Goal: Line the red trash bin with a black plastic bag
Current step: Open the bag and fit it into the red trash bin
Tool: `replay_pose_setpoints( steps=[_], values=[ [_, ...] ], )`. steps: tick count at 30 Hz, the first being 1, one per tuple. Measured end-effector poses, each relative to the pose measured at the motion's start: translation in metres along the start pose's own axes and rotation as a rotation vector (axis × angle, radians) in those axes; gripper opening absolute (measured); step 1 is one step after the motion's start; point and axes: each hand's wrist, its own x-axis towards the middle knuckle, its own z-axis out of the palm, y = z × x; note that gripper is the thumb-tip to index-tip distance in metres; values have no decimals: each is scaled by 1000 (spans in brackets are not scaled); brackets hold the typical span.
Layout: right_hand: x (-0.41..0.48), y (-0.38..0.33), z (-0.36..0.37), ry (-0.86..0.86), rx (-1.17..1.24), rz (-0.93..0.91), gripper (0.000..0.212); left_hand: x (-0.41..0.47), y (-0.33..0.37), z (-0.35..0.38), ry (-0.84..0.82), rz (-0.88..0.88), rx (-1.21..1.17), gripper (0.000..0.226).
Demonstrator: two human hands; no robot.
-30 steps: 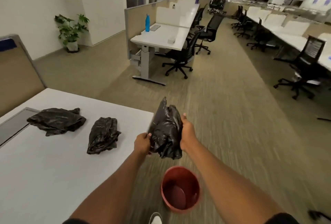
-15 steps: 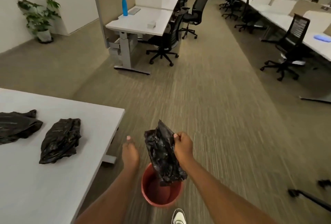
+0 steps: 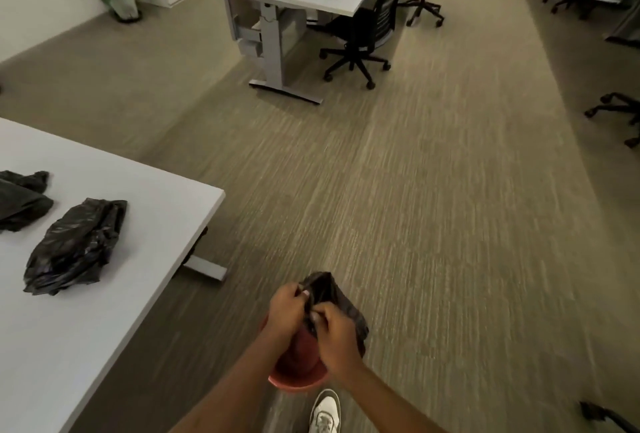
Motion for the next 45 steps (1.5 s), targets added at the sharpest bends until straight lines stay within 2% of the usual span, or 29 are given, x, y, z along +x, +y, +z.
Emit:
replay_pose_setpoints(
  steps=[3,5,6,8,9,10,12,14,17,19,21,24,27,30,33,35,37,39,41,42,43,44,45],
  values=[
    [-4,16,0,-48,8,98,17,-3,-5,-6,-34,-89,-234,26],
    [1,23,-4,30,32,210,9,-3,-13,-12,-68,-94,-274,26],
    [7,25,-7,76,3,263,27,-3,-17,-15,-79,-80,-271,27],
    [24,30,-11,66,-86,310,64,-1,-25,-19,-110,-68,-273,29],
    [31,29,-11,16,-81,316,72,1,-27,-19,-130,-69,-282,31],
    [37,24,-9,-31,-13,324,70,2,-28,-18,-149,-73,-294,33],
    [39,12,-3,-29,208,376,44,7,-27,-16,-171,-85,-339,37],
    [38,9,4,-4,454,498,37,11,-26,-15,-184,-112,-394,42],
    [42,22,15,-24,810,836,55,15,-26,-11,-191,-135,-462,49],
    [44,26,19,-55,871,1080,68,18,-25,-11,-155,-151,-468,48],
    [43,28,23,-164,923,1159,67,20,-26,-11,-126,-153,-455,41],
    [47,26,28,-255,931,1087,47,21,-28,-12,-121,-143,-450,39],
    [55,26,35,-208,783,983,17,21,-28,-14,-109,-136,-453,43],
    [56,32,36,-170,700,919,5,23,-28,-20,8,-155,-446,40],
    [40,55,24,39,443,841,11,29,-37,-32,254,-207,-492,34],
    [20,75,12,184,206,916,13,34,-45,-43,385,-209,-519,33],
    [-4,94,-1,254,109,1101,25,38,-54,-51,411,-192,-482,35],
    [-20,106,-10,227,132,1234,28,41,-60,-55,366,-171,-397,35],
    [-22,104,-11,126,-19,1234,40,42,-65,-56,309,-165,-377,31],
    [-19,100,-9,149,-201,1186,48,43,-66,-55,276,-158,-363,29],
    [-14,93,-6,212,-341,1027,55,42,-66,-54,237,-154,-350,29],
    [-9,88,2,234,-396,755,62,42,-65,-51,194,-154,-346,29],
    [-6,77,12,181,-429,444,72,42,-64,-49,155,-156,-349,29]
  ],
)
